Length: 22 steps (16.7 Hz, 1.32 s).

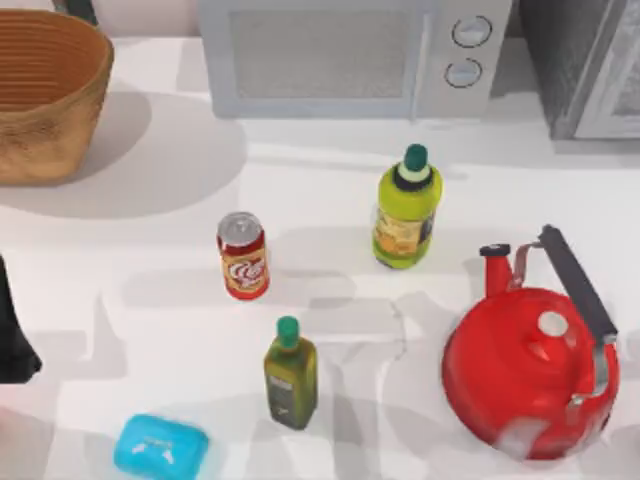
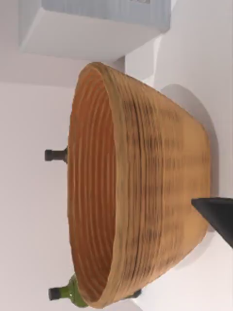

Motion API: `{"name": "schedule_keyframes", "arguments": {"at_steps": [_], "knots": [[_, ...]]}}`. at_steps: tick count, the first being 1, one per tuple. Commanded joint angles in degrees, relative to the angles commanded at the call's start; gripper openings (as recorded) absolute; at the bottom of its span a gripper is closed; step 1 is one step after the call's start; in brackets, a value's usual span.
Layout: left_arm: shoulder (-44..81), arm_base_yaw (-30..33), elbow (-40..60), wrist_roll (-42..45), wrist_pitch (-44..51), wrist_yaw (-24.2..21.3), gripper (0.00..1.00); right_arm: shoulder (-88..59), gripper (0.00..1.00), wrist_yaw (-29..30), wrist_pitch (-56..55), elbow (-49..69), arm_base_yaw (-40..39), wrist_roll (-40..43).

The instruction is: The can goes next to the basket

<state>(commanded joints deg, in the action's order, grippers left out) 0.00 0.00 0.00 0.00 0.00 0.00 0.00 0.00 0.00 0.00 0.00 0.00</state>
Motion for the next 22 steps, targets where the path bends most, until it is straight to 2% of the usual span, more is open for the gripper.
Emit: {"name": "schedule_keyframes", "arguments": {"at_steps": [4,8,12,22], "knots": [[1.68,0.5,1.57,0.25,1.1,-0.07,1.0,0.0,1.0,0.0,0.0,0.0,0.0,0.0],[12.08,3.08,10.73,1.71,7.47,-0.15,1.0,0.0,1.0,0.0,0.0,0.0,0.0,0.0],[29.38,7.11,25.88,4.13,18.01,-0.04,1.0,0.0,1.0,0.0,0.0,0.0,0.0,0.0],[81.35,19.58,71.09,11.58,50.01,0.0,1.0,0.0,1.0,0.0,0.0,0.0,0.0,0.0]]}}
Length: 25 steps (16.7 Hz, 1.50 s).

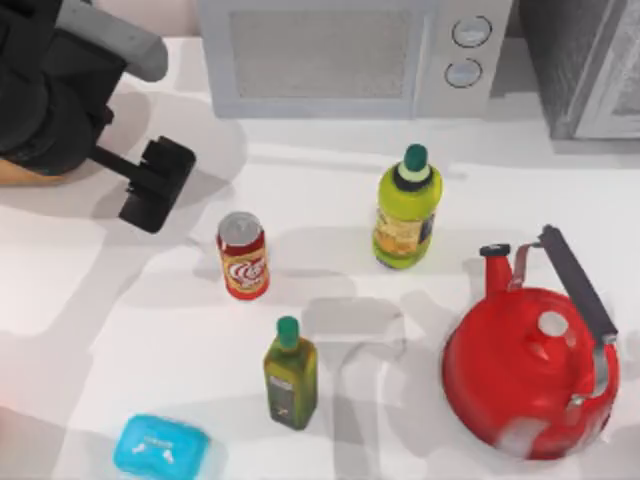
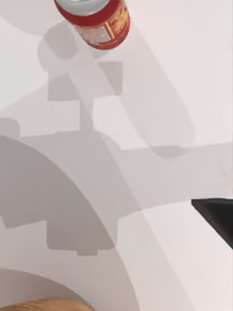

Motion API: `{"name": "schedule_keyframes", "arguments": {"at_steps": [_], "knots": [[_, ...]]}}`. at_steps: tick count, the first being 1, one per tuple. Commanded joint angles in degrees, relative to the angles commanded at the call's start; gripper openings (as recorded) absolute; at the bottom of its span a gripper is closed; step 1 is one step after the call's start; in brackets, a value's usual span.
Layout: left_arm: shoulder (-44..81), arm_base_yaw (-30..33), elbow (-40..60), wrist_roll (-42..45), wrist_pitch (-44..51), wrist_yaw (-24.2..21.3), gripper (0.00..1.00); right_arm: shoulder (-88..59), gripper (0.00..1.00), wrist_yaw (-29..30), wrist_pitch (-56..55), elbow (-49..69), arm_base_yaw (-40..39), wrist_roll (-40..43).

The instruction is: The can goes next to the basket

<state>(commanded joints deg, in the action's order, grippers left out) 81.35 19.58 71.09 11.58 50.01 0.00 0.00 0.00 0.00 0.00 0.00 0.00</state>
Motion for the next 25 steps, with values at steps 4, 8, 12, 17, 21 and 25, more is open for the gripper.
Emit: {"name": "schedule_keyframes", "arguments": {"at_steps": [4,8,12,17,21,25], "knots": [[18.16,4.41,15.79,2.59,11.19,-0.05,1.0,0.0,1.0,0.0,0.0,0.0,0.0,0.0],[31.8,7.73,27.74,4.55,19.57,-0.08,1.0,0.0,1.0,0.0,0.0,0.0,0.0,0.0],[39.21,9.52,34.3,5.61,24.1,-0.09,1.0,0.0,1.0,0.0,0.0,0.0,0.0,0.0],[40.07,9.74,35.08,5.73,24.63,-0.09,1.0,0.0,1.0,0.0,0.0,0.0,0.0,0.0],[40.39,9.63,32.68,5.88,22.18,-0.09,1.0,0.0,1.0,0.0,0.0,0.0,0.0,0.0],[41.65,9.63,26.19,5.86,13.83,-0.1,1.0,0.0,1.0,0.0,0.0,0.0,0.0,0.0]]}}
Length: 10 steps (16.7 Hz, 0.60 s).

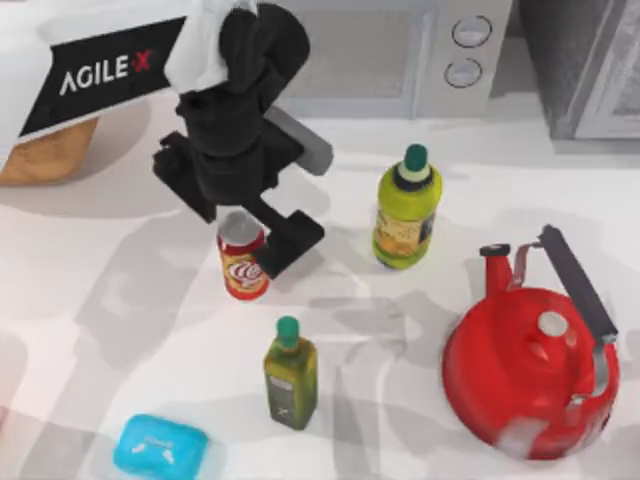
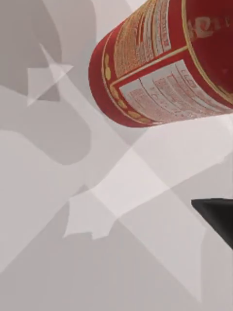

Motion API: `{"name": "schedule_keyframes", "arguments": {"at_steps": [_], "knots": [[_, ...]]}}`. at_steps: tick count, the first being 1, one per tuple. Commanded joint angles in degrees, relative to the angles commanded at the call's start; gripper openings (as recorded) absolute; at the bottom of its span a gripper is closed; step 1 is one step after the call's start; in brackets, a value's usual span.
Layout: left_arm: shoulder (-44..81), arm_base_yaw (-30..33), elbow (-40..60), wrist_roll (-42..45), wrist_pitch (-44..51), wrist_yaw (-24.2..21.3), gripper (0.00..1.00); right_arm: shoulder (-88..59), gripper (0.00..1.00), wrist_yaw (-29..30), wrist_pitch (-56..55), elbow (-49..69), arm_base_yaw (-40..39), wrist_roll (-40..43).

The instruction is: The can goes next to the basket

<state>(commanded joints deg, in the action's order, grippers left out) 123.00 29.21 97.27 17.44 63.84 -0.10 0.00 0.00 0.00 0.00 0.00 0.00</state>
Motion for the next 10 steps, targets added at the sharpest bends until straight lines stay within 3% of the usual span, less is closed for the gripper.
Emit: {"name": "schedule_keyframes", "arguments": {"at_steps": [5,10], "knots": [[0.4,0.01,-1.73,0.0,-1.81,0.0,1.0,0.0,1.0,0.0,0.0,0.0,0.0,0.0],[0.4,0.01,-1.73,0.0,-1.81,0.0,0.62,0.0,1.0,0.0,0.0,0.0,0.0,0.0]]}}
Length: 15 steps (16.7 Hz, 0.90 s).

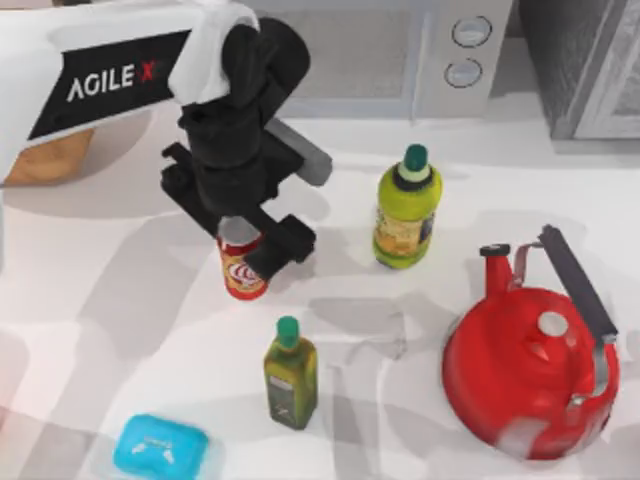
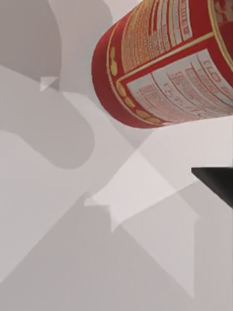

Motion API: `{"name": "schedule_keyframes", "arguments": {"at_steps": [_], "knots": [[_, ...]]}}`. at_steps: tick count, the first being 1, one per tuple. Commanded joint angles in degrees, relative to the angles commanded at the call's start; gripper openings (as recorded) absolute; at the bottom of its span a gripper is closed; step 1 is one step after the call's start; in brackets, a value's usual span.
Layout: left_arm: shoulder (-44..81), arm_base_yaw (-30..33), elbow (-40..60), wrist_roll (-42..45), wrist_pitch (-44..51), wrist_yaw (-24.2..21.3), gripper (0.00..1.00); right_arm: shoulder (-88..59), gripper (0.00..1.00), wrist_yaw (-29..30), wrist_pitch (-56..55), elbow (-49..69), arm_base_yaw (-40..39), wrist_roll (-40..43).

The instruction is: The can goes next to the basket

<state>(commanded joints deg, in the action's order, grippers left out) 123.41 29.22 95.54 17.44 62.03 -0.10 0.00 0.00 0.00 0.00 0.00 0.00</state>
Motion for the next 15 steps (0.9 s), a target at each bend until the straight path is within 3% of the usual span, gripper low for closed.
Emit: {"name": "schedule_keyframes", "arguments": {"at_steps": [8,15], "knots": [[0.0,0.0,0.0,0.0,0.0,0.0,0.02,0.0,1.0,0.0,0.0,0.0,0.0,0.0],[0.0,0.0,0.0,0.0,0.0,0.0,0.0,0.0,1.0,0.0,0.0,0.0,0.0,0.0]]}}
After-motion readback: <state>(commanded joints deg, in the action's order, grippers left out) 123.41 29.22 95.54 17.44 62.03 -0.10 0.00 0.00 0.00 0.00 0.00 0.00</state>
